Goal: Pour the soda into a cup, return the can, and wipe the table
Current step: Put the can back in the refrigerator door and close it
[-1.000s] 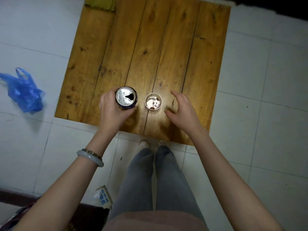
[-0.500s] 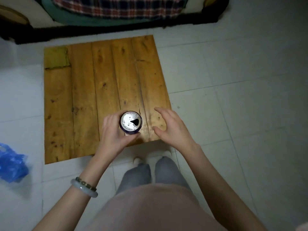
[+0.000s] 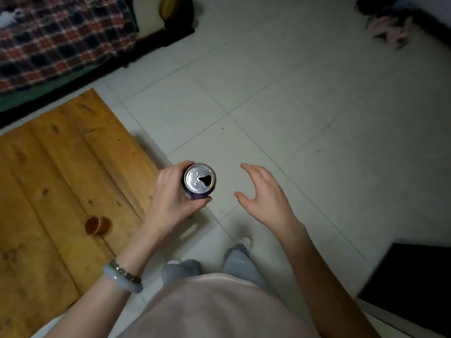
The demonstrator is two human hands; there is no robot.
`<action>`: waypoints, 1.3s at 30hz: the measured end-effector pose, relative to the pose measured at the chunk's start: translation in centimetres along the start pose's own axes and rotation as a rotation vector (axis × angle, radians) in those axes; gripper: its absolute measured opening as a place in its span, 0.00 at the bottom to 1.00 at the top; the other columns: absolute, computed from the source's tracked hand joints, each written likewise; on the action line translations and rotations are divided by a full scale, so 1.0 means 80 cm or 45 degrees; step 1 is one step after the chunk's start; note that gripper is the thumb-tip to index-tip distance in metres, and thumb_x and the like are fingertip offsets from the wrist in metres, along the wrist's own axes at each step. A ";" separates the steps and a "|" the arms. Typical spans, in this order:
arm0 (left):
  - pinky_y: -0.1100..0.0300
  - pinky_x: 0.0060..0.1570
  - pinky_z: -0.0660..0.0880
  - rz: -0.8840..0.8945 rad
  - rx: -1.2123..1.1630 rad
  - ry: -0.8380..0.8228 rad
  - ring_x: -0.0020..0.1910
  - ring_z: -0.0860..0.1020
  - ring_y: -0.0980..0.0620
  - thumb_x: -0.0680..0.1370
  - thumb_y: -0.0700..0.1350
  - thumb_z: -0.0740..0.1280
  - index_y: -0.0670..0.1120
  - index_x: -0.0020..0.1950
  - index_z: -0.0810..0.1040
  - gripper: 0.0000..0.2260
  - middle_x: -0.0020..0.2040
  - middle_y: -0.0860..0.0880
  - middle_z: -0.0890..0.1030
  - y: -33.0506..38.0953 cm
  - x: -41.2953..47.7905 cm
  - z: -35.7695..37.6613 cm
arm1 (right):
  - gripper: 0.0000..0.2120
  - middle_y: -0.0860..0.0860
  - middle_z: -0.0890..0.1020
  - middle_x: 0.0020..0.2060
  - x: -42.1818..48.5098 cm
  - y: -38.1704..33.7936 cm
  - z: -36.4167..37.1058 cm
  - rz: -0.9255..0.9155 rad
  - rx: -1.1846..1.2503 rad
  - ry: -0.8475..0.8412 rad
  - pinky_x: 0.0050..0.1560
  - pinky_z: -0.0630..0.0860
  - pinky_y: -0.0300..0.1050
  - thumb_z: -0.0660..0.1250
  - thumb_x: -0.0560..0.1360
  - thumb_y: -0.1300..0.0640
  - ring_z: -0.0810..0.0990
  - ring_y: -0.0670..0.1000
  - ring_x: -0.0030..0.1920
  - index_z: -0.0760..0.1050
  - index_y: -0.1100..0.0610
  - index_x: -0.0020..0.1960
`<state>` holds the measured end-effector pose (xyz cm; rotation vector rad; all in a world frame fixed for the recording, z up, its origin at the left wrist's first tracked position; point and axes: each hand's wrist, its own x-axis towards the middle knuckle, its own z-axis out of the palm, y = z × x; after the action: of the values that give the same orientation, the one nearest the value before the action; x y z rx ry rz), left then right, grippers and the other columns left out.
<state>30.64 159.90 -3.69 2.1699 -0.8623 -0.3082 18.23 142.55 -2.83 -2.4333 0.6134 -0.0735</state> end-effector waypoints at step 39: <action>0.59 0.54 0.66 1.005 -0.135 -1.063 0.51 0.65 0.63 0.59 0.52 0.79 0.48 0.60 0.74 0.32 0.52 0.61 0.73 0.523 0.457 0.526 | 0.31 0.52 0.70 0.67 0.034 0.479 -0.413 1.112 0.168 1.036 0.64 0.63 0.39 0.70 0.72 0.56 0.68 0.50 0.67 0.64 0.57 0.71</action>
<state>18.01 91.53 0.46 1.3975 -2.0053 -0.8358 -1.55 96.10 1.10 -1.7418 1.8852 -0.7201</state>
